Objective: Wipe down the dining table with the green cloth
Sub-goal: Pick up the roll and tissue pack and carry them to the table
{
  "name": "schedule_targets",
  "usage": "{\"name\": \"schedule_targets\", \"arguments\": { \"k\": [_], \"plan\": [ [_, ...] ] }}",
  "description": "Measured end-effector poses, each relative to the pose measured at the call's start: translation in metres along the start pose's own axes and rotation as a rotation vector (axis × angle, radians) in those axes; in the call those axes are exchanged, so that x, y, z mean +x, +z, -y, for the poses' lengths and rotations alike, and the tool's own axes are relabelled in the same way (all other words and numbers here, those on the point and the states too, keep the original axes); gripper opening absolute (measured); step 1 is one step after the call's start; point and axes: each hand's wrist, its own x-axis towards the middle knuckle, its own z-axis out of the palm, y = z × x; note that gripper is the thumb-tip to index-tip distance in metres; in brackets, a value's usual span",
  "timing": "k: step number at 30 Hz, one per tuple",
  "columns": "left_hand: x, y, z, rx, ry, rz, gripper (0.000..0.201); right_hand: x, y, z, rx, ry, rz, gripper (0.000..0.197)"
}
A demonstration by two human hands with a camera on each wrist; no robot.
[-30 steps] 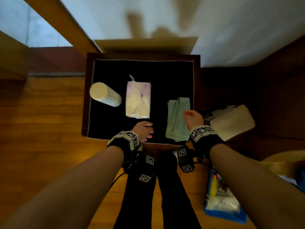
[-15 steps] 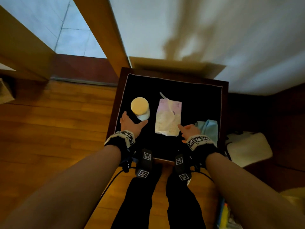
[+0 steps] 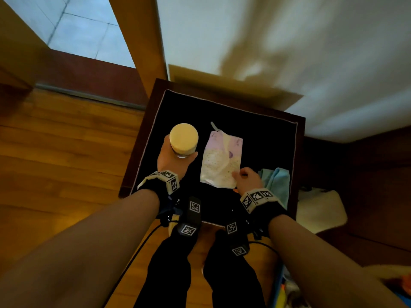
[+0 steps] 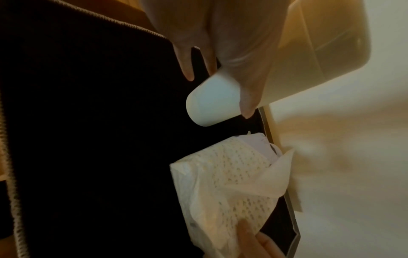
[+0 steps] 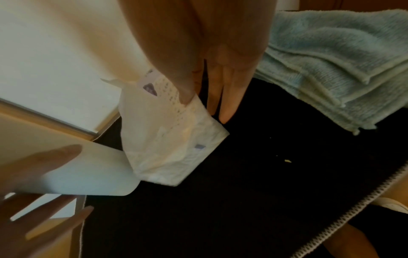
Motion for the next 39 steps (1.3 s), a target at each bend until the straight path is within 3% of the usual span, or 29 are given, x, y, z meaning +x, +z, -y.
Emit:
{"name": "schedule_targets", "arguments": {
  "k": [7, 11, 19, 22, 24, 26, 31, 34, 39],
  "plan": [
    [-0.045, -0.038, -0.02, -0.081, -0.044, -0.103, 0.074, -0.041, -0.016, 0.033, -0.032, -0.212, 0.033, 0.022],
    [-0.097, -0.086, -0.039, -0.16, -0.083, -0.216, 0.077, -0.089, -0.026, 0.067, -0.071, -0.309, 0.146, 0.02],
    [-0.215, -0.208, -0.036, -0.368, -0.178, -0.642, 0.079, -0.22, 0.01, 0.152, -0.283, -0.52, 0.482, 0.018],
    [-0.251, -0.265, -0.021, -0.38, -0.22, -0.802, 0.08, -0.277, 0.047, 0.195, -0.358, -0.599, 0.671, 0.021],
    [-0.276, -0.306, -0.005, -0.396, -0.239, -0.917, 0.078, -0.314, 0.079, 0.221, -0.436, -0.651, 0.804, 0.005],
    [-0.304, -0.35, 0.016, -0.459, -0.257, -1.042, 0.074, -0.354, 0.122, 0.245, -0.545, -0.73, 0.894, 0.015],
    [-0.367, -0.454, 0.074, -0.509, -0.377, -1.276, 0.074, -0.461, 0.225, 0.285, -0.656, -0.806, 1.057, 0.021],
    [-0.403, -0.519, 0.112, -0.508, -0.457, -1.361, 0.076, -0.522, 0.296, 0.307, -0.777, -0.928, 1.119, 0.004],
    [-0.441, -0.622, 0.164, -0.504, -0.507, -1.469, 0.073, -0.609, 0.401, 0.347, -0.869, -1.086, 1.159, 0.017]
  ]
}}
